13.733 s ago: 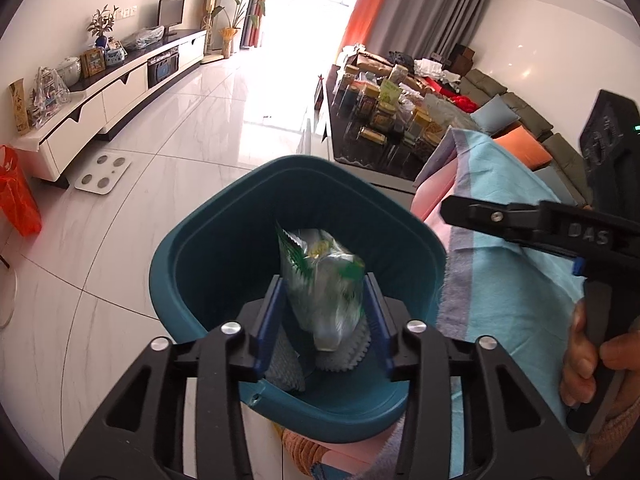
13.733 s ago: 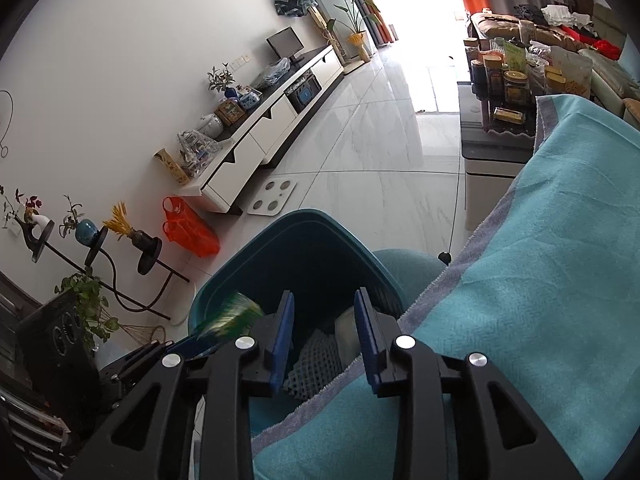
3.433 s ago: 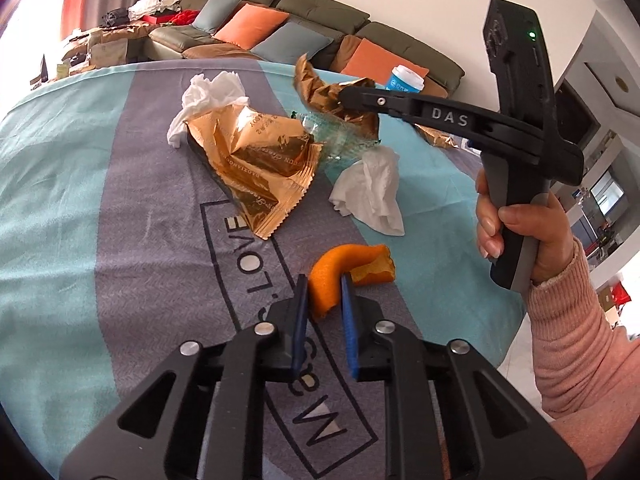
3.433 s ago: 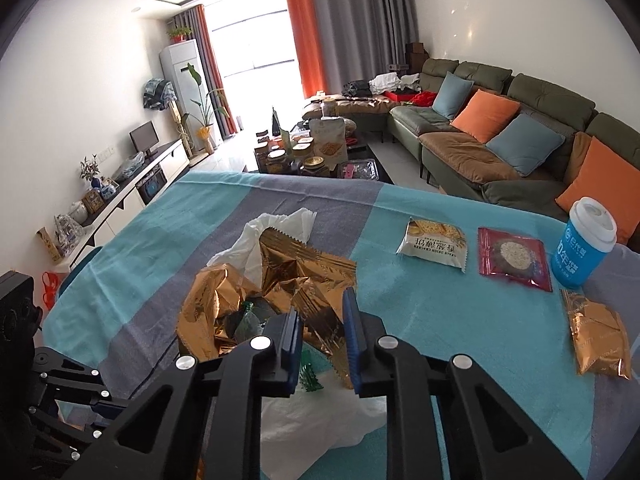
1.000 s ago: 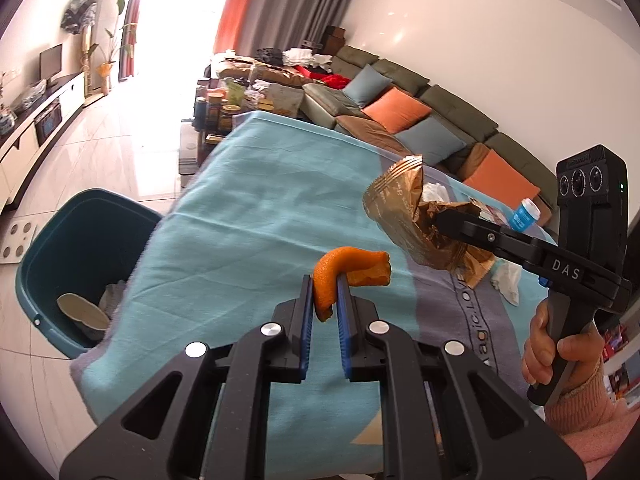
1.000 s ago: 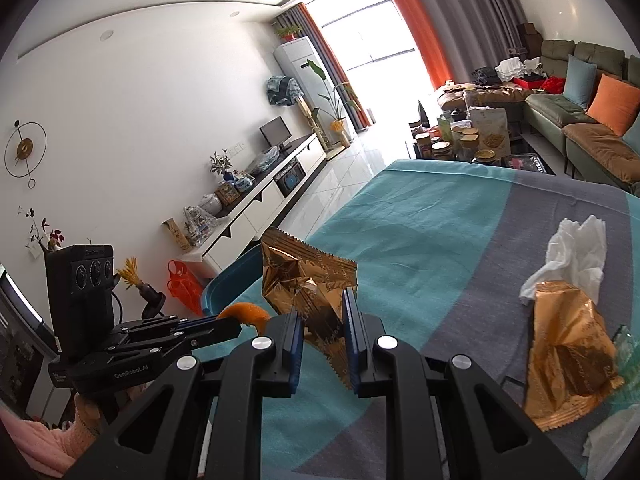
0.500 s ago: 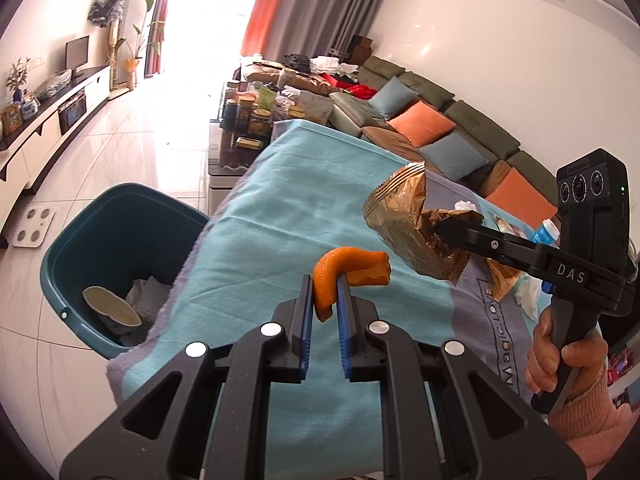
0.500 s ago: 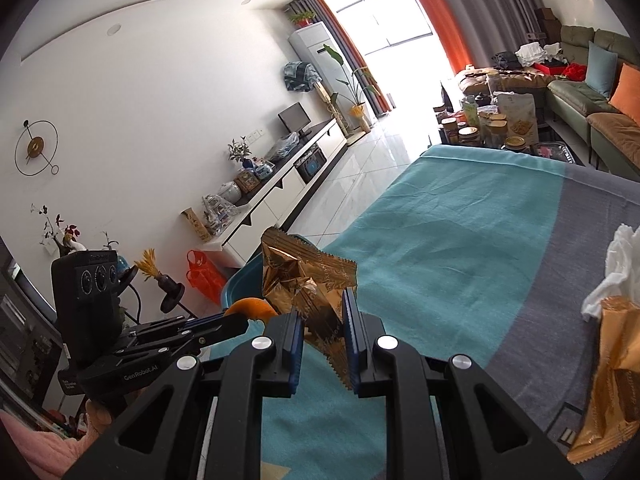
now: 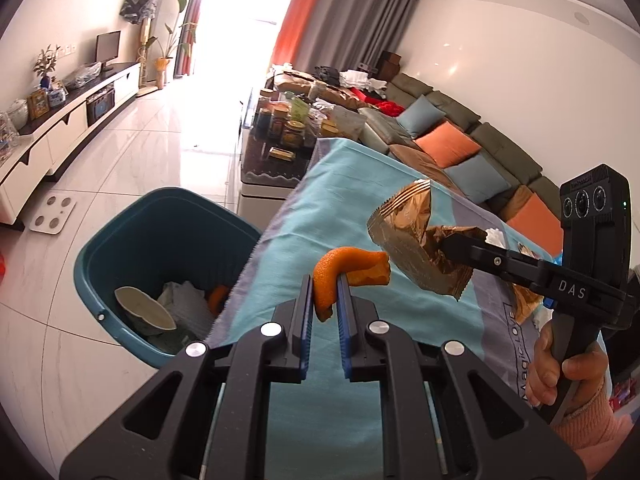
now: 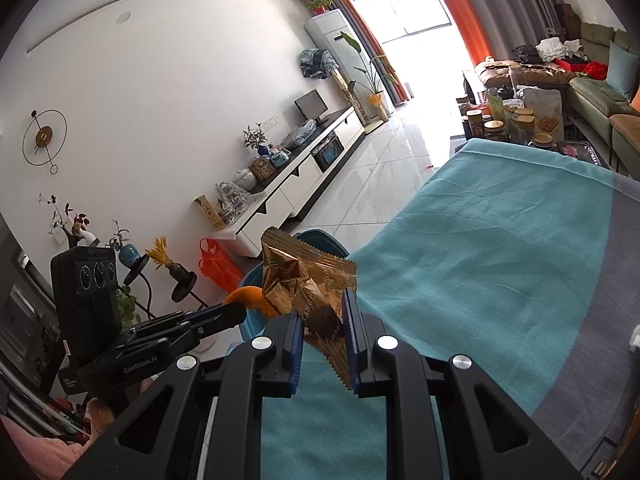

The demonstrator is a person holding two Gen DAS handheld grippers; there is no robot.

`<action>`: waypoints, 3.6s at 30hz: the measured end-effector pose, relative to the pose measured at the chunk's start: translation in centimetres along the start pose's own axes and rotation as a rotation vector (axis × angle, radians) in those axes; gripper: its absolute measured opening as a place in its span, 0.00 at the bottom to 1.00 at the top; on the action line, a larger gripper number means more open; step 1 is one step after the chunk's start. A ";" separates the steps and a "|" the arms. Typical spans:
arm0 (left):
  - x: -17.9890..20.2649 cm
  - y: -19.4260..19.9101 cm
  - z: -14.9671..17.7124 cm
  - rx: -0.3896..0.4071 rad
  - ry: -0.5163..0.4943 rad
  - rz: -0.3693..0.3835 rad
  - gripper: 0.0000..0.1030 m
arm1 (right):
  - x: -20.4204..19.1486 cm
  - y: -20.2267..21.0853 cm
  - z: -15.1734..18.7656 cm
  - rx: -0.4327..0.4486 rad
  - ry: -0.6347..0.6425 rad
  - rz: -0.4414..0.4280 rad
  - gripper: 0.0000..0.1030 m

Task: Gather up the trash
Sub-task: 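Carry the orange peel and gold wrapper over the teal bin, then open both tools to drop the peel and wrapper into the bin, then move both open tools back to the trash pile on the bed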

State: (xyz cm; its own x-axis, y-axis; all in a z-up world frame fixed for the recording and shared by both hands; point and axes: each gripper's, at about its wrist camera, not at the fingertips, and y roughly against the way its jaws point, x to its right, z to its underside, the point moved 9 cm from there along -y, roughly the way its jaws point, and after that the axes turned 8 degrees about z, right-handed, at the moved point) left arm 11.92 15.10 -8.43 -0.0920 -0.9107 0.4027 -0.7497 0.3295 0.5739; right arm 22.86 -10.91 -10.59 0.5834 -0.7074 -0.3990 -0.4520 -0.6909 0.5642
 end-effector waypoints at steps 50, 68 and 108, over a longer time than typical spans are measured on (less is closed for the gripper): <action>-7.7 3.2 -1.2 0.069 0.126 -0.204 0.11 | -6.7 -10.0 -2.4 -0.114 0.030 -0.128 0.16; -10.0 0.7 -1.5 0.035 0.168 -0.246 0.11 | -7.3 -14.5 -2.3 -0.183 -0.003 -0.092 0.18; -5.7 -2.0 -3.2 0.109 0.060 -0.126 0.61 | -4.6 -8.0 -2.3 -0.115 -0.007 -0.001 0.34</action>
State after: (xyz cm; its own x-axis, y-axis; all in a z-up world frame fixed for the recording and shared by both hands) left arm 16.09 20.45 -9.62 0.0446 -0.9254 0.3763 -0.8197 0.1814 0.5433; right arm 25.38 -1.79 -11.64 0.5786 -0.7080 -0.4048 -0.3703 -0.6703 0.6431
